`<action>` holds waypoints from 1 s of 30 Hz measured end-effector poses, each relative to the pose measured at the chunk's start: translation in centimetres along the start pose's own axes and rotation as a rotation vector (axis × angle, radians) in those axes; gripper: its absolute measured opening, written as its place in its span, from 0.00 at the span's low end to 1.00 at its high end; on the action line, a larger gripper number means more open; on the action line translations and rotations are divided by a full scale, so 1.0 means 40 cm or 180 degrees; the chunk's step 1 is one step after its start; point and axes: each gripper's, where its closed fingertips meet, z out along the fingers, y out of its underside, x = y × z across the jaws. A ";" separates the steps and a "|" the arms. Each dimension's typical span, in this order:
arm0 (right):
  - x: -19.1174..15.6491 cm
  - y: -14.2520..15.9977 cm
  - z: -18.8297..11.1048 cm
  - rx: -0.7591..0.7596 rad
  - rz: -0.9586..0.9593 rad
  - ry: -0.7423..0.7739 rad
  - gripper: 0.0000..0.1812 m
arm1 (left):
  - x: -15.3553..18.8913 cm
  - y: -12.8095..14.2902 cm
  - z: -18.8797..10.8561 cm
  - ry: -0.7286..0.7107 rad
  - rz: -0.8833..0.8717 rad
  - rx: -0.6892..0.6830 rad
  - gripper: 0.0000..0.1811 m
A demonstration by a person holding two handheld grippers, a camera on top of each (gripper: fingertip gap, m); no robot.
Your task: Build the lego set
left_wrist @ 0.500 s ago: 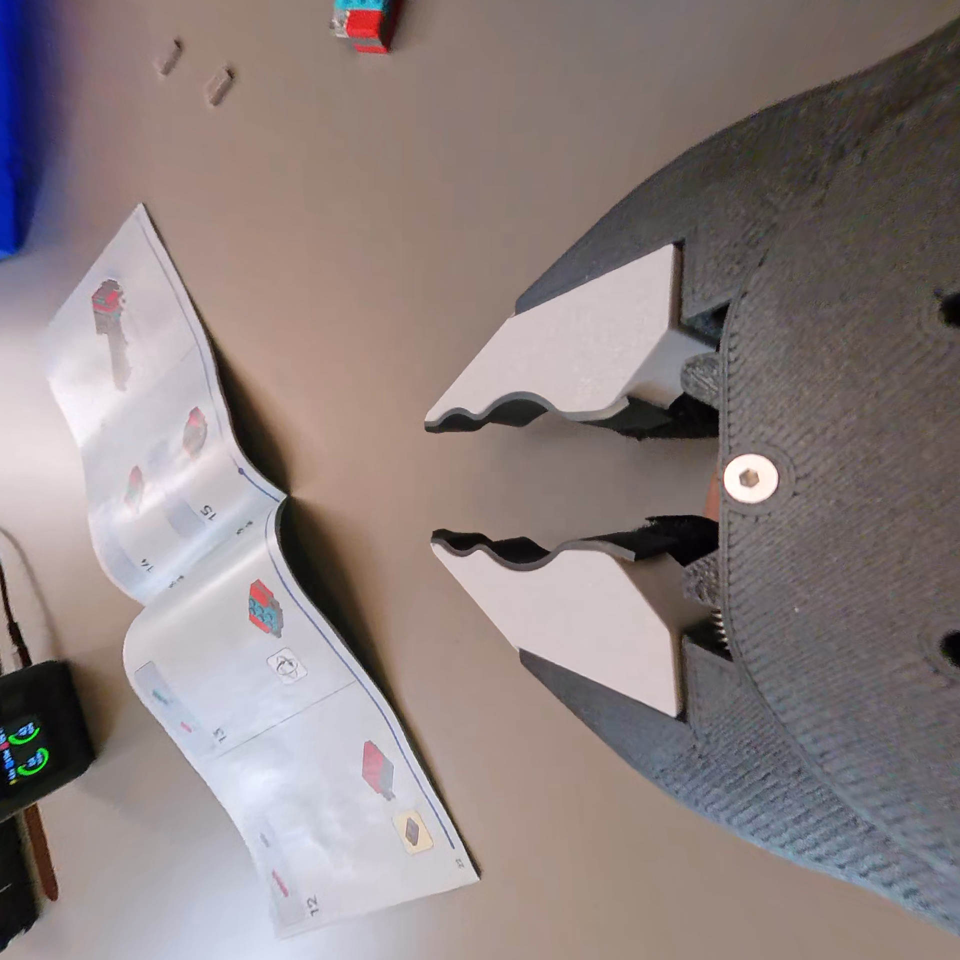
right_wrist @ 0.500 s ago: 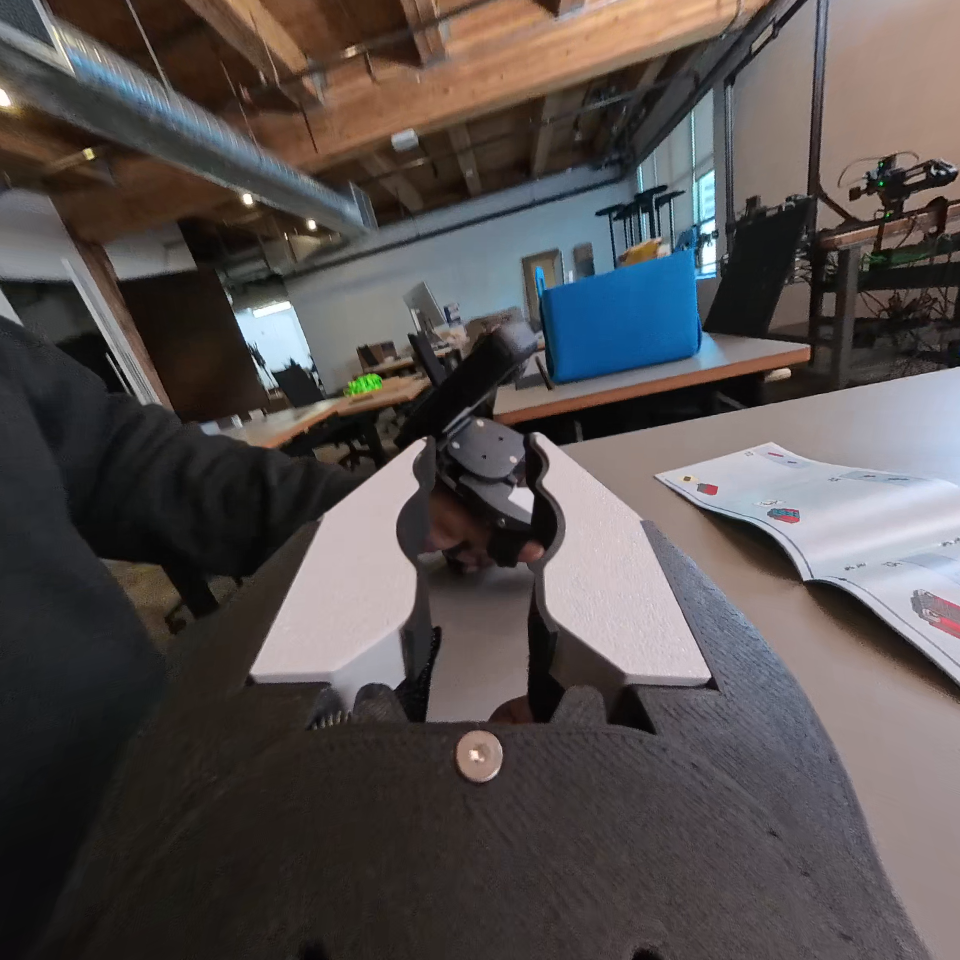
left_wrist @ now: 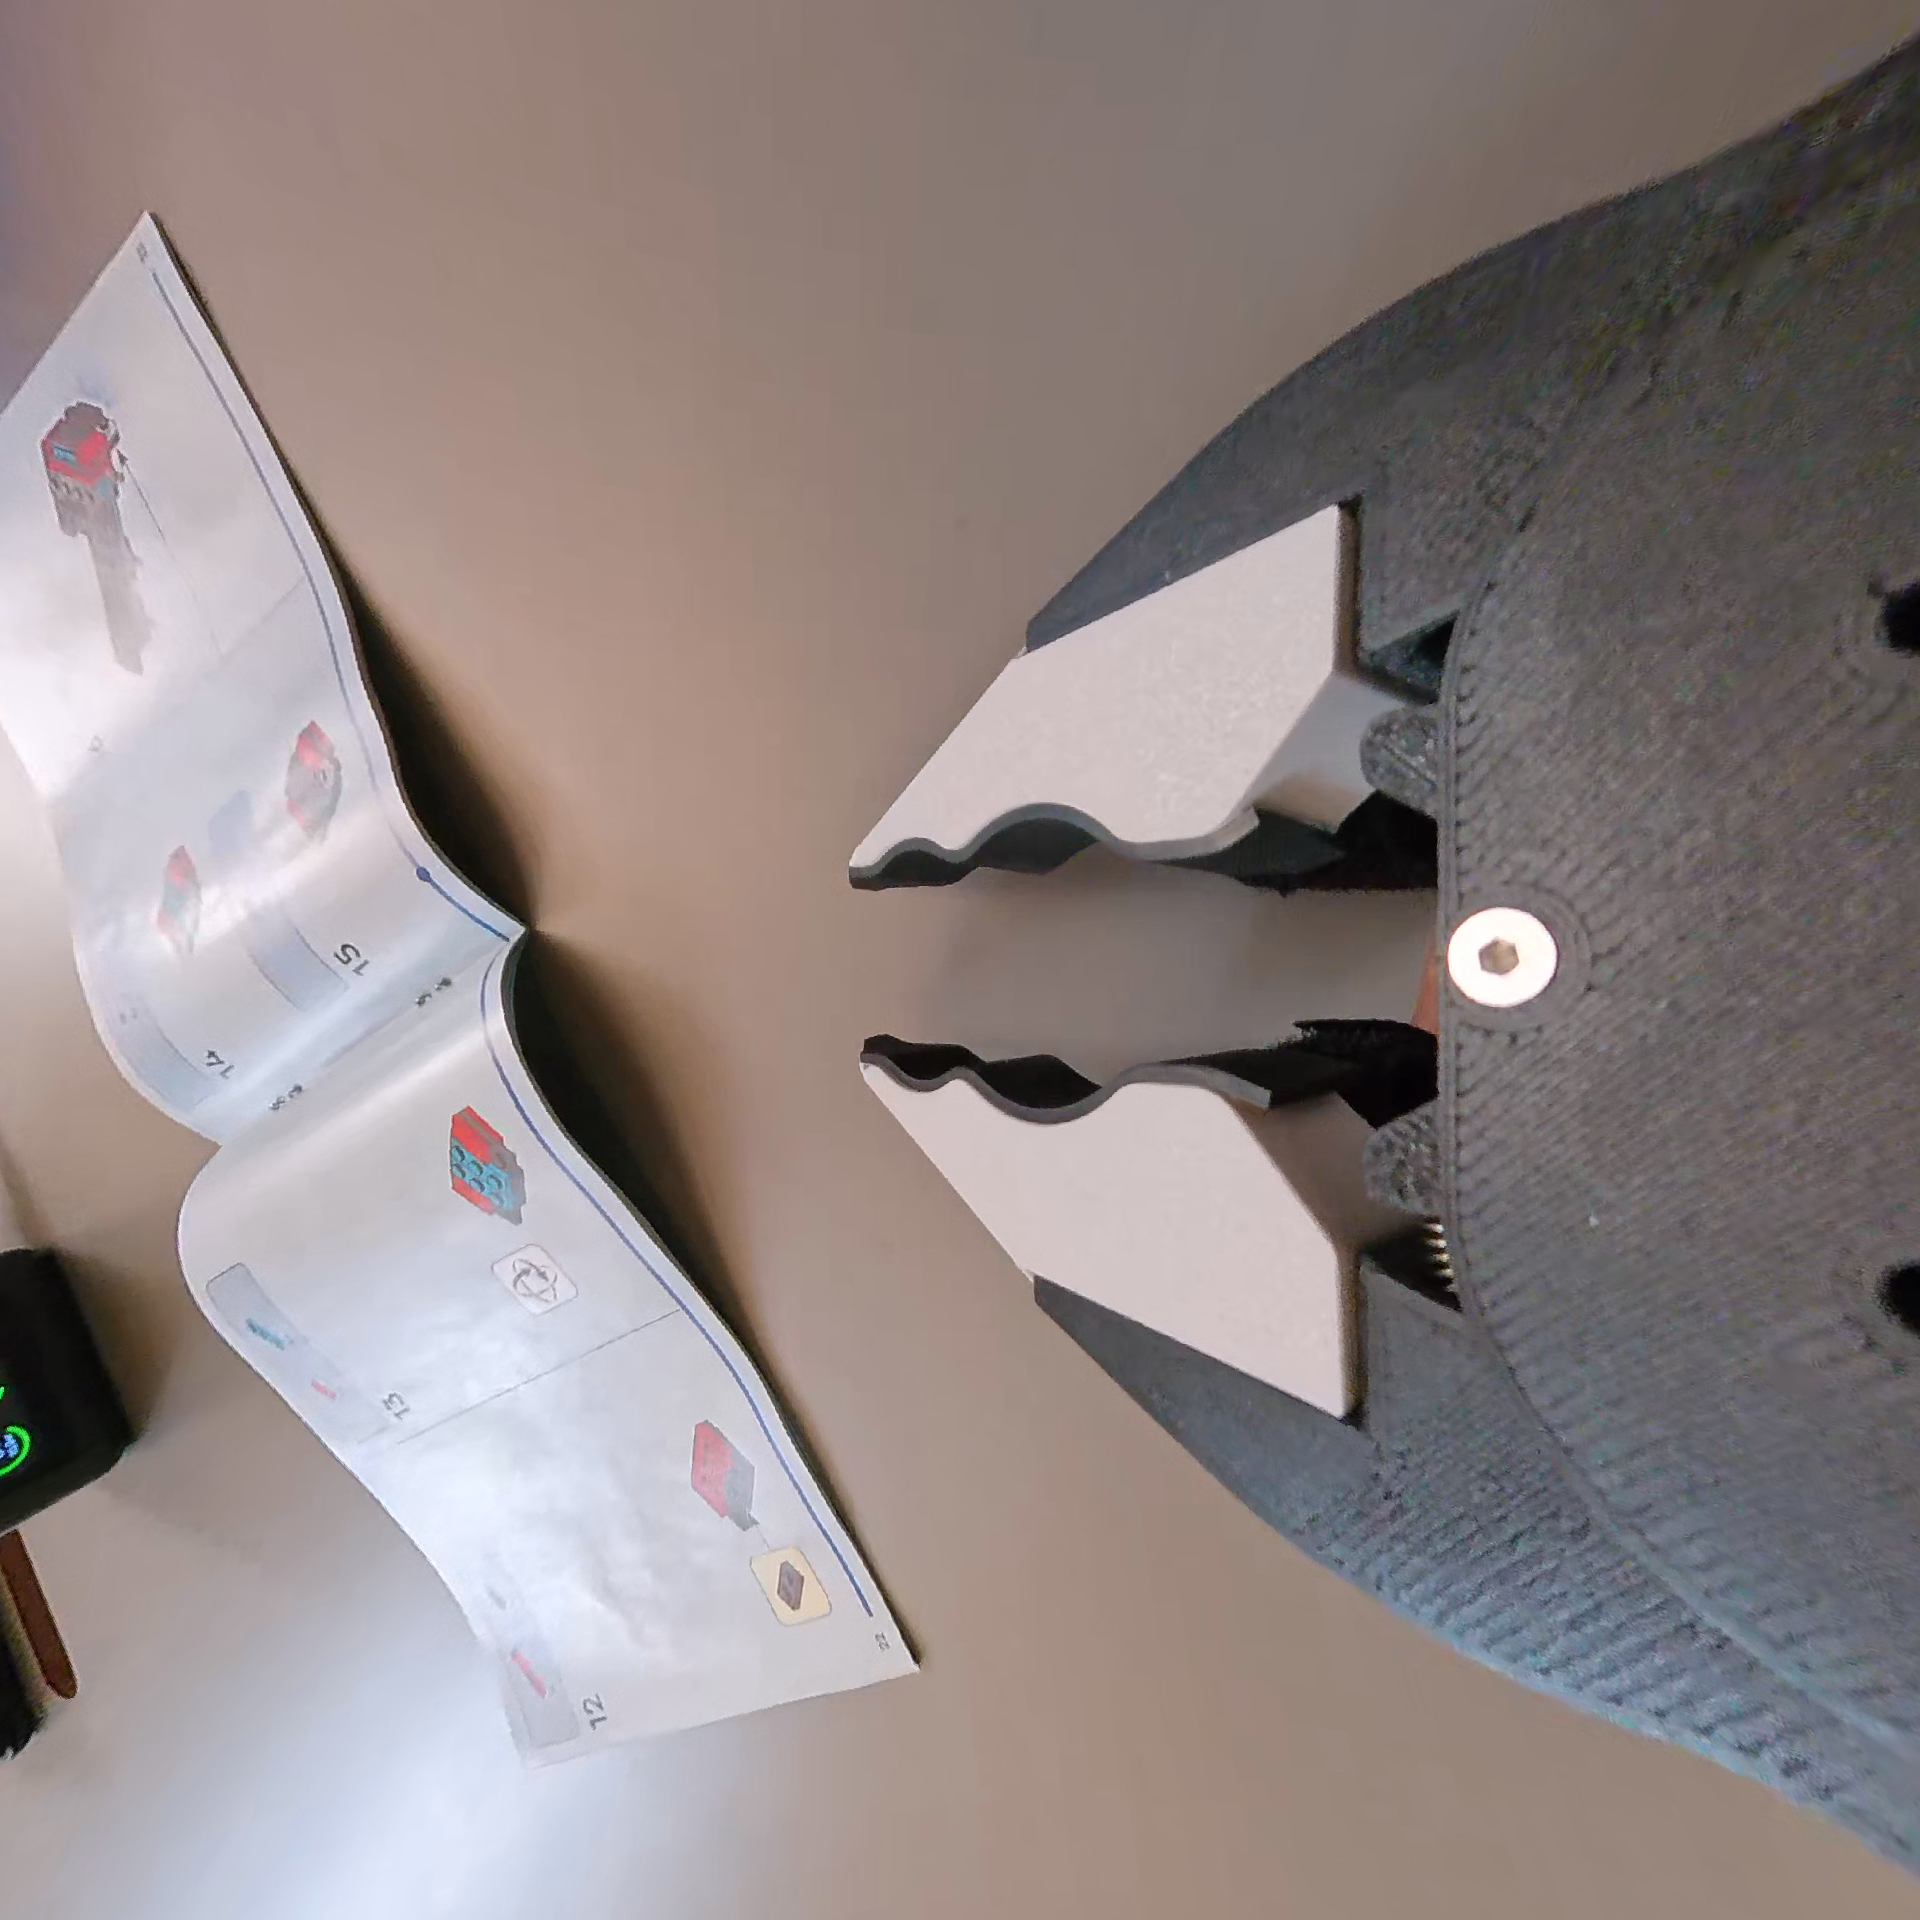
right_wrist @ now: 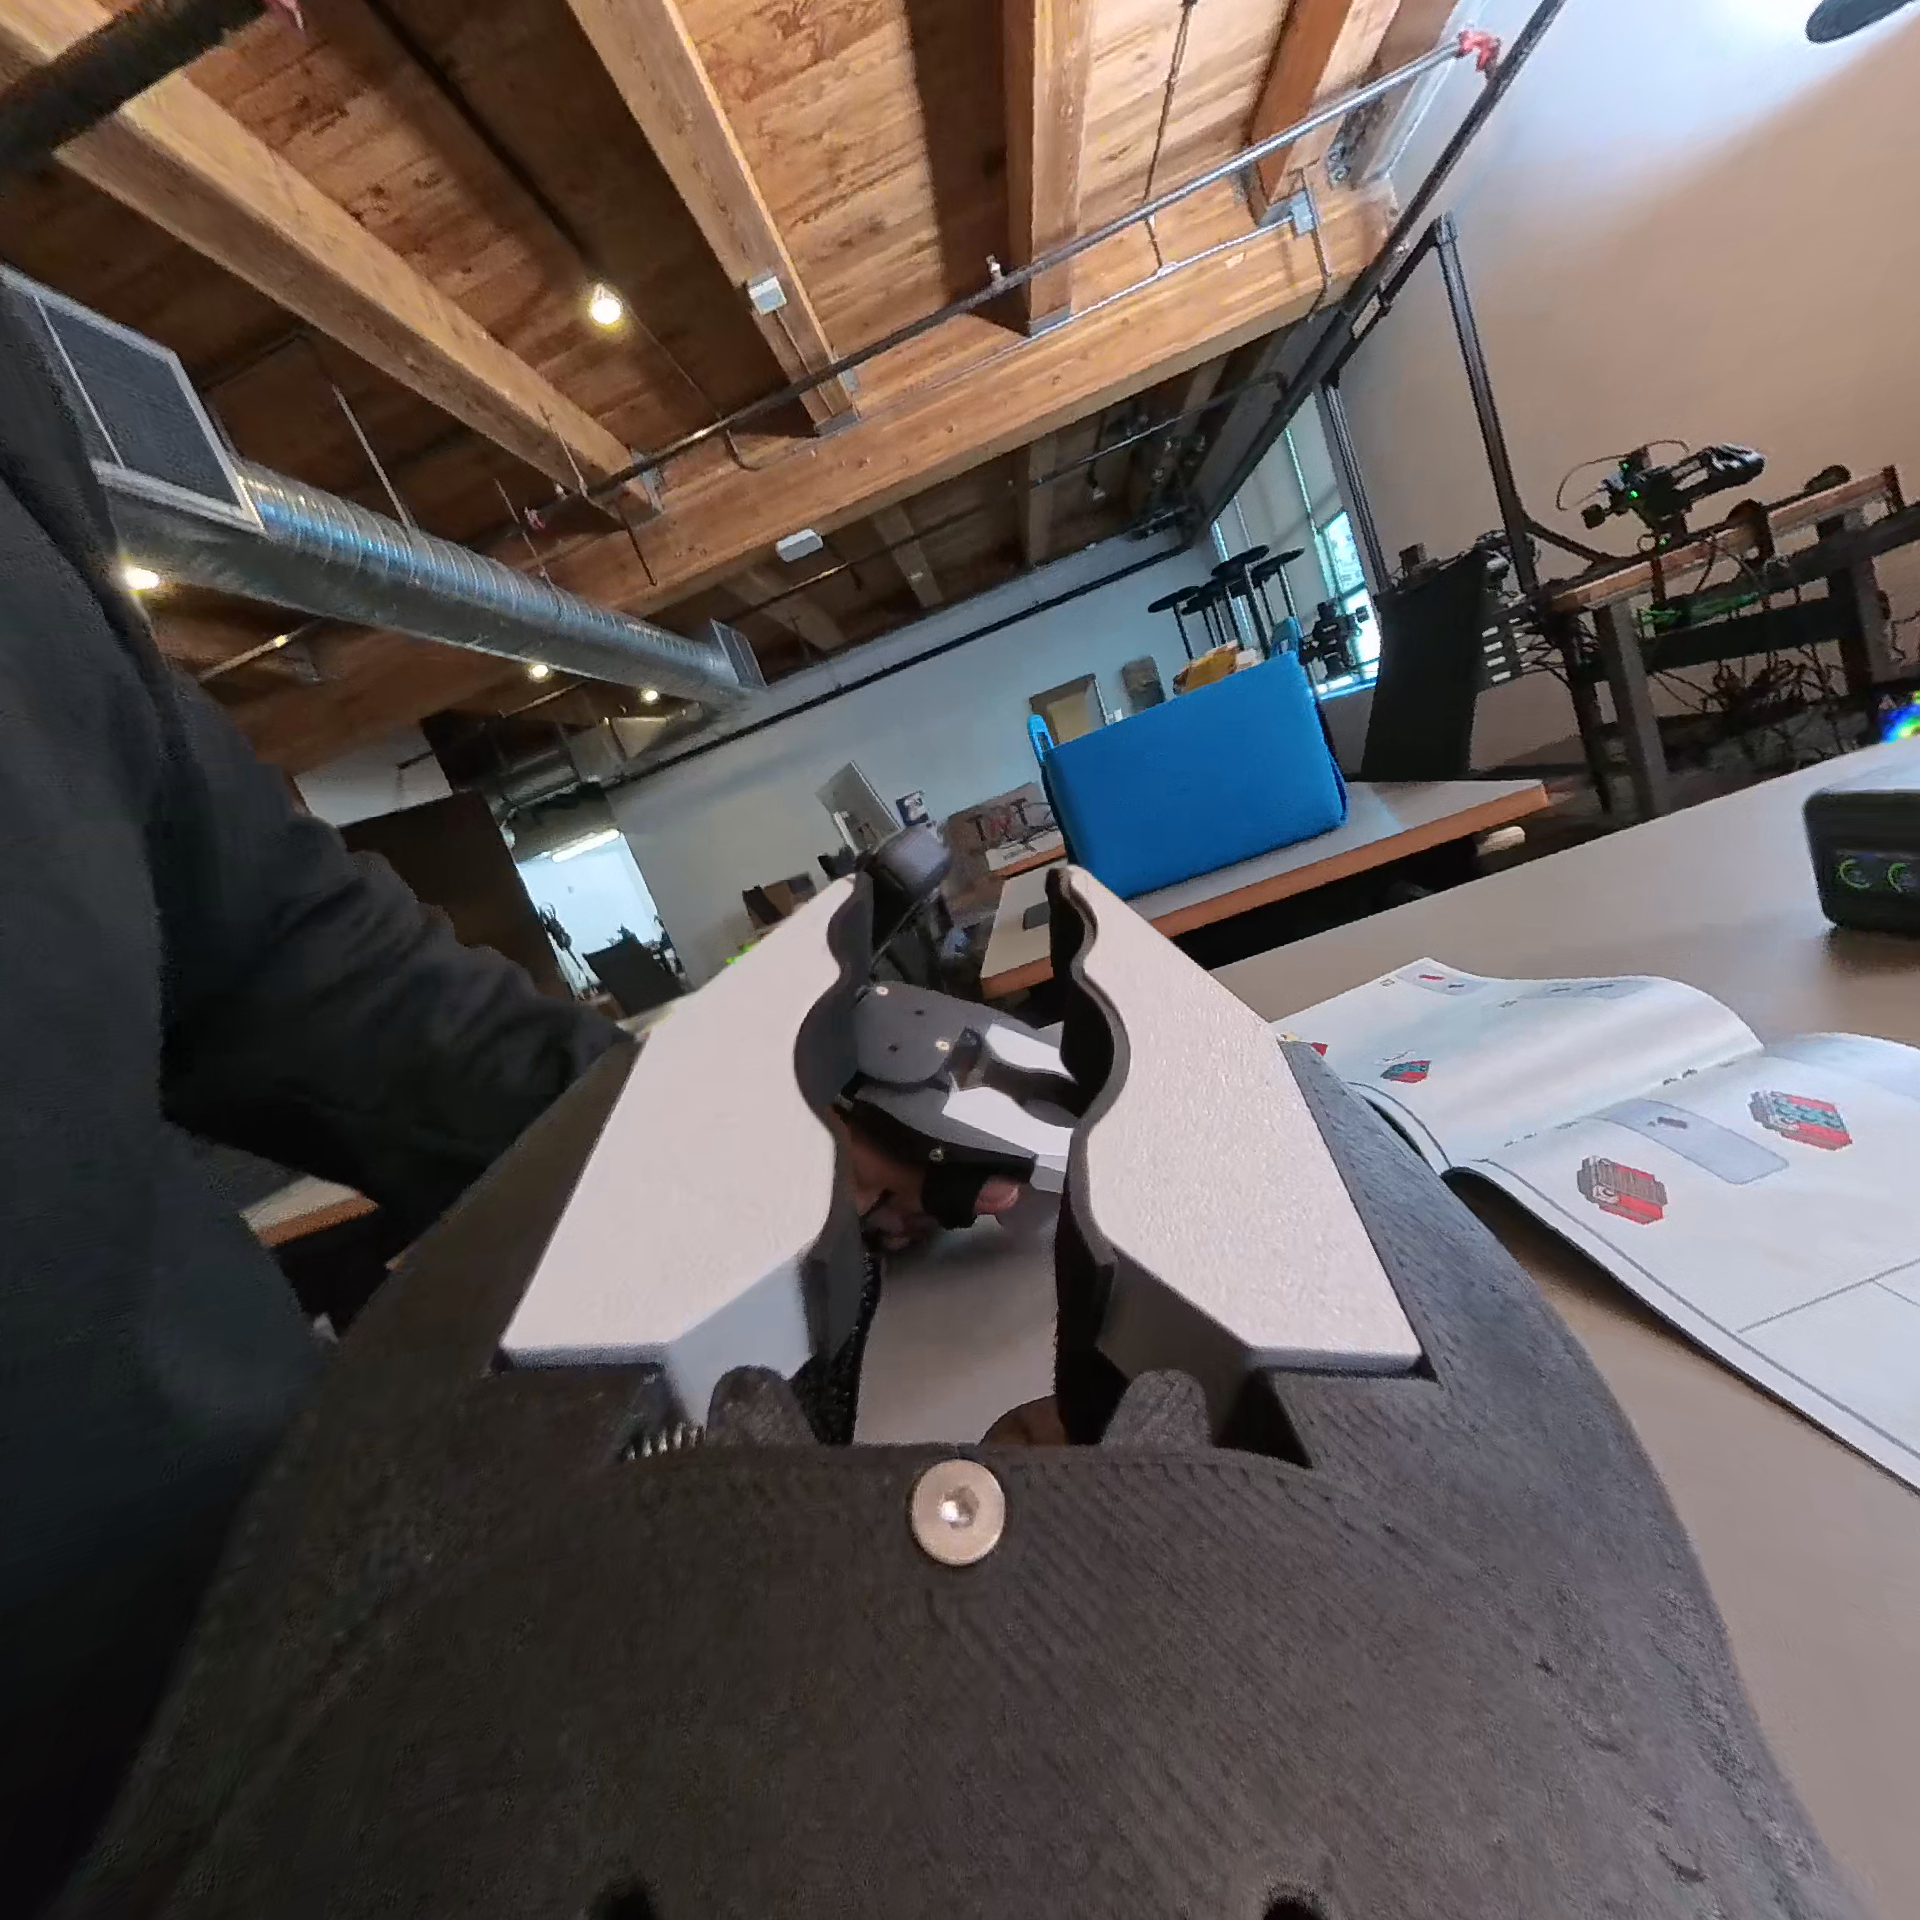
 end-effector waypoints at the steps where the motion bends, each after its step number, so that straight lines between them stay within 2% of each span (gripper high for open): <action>1: 0.010 -0.003 -0.003 0.0024 0.0053 0.0023 0.19 | -0.001 0.001 0.000 -0.0002 -0.0014 -0.0003 0.18; 30: 0.078 0.042 -0.015 -0.0175 0.0173 0.0211 0.19 | -0.007 0.009 0.009 0.0081 -0.0187 -0.0104 0.17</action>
